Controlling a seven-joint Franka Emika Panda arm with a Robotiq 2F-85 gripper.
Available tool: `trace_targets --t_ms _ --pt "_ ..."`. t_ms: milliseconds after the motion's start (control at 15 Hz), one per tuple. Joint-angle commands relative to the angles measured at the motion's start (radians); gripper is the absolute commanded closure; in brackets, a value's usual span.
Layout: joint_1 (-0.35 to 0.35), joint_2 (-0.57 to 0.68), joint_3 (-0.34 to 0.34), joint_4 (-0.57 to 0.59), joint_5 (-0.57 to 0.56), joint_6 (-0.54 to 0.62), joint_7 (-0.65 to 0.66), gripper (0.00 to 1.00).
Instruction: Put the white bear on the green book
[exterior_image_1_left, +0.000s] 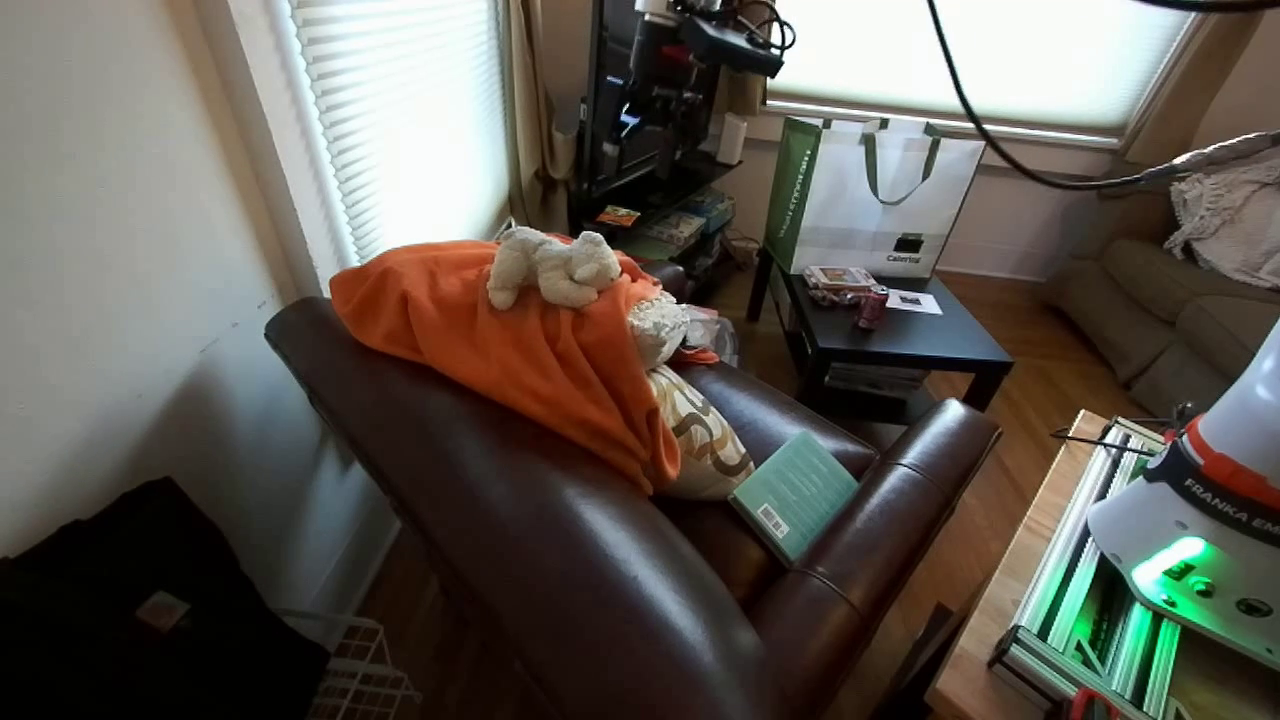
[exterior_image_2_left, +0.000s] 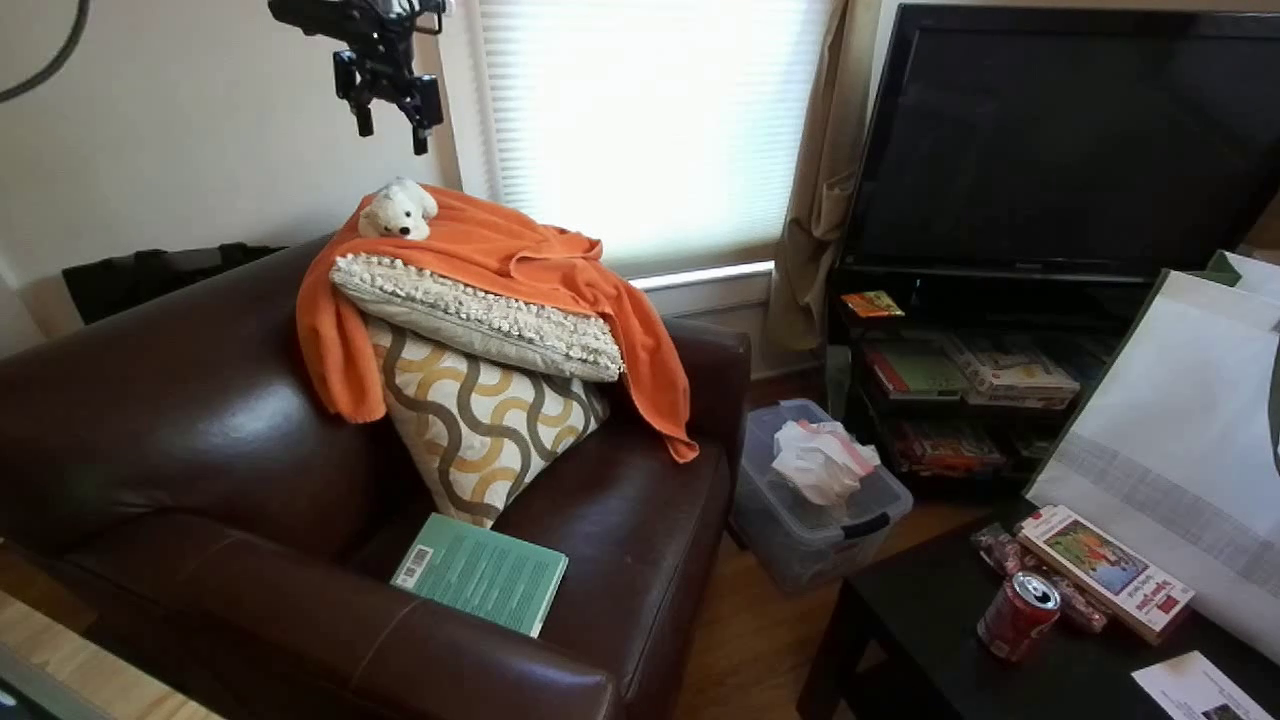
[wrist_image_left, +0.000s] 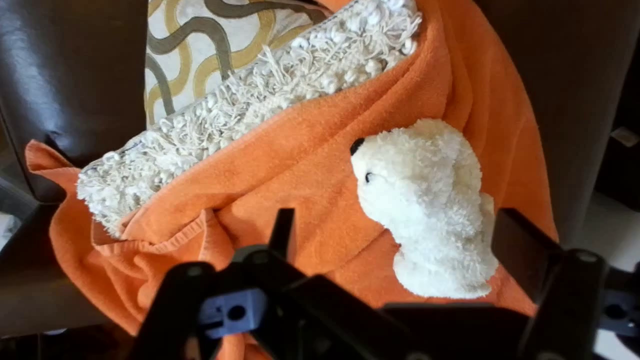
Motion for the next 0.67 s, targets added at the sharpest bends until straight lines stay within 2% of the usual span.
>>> trace_targets --t_ms 0,133,200,267,467,600 --pt "0.064 0.225 -0.017 0.247 -0.029 -0.124 0.024 0.0" --pt "0.092 0.32 -0.023 0.343 -0.03 -0.163 0.02 0.0" --pt "0.105 0.359 -0.027 0.384 -0.032 -0.17 0.021 0.25" --pt "0.114 0.392 -0.031 0.421 -0.032 -0.177 0.019 0.26" --pt "0.138 0.462 -0.044 0.519 -0.038 -0.198 0.017 0.51" --pt "0.149 0.48 -0.052 0.564 -0.046 -0.226 0.017 0.65"
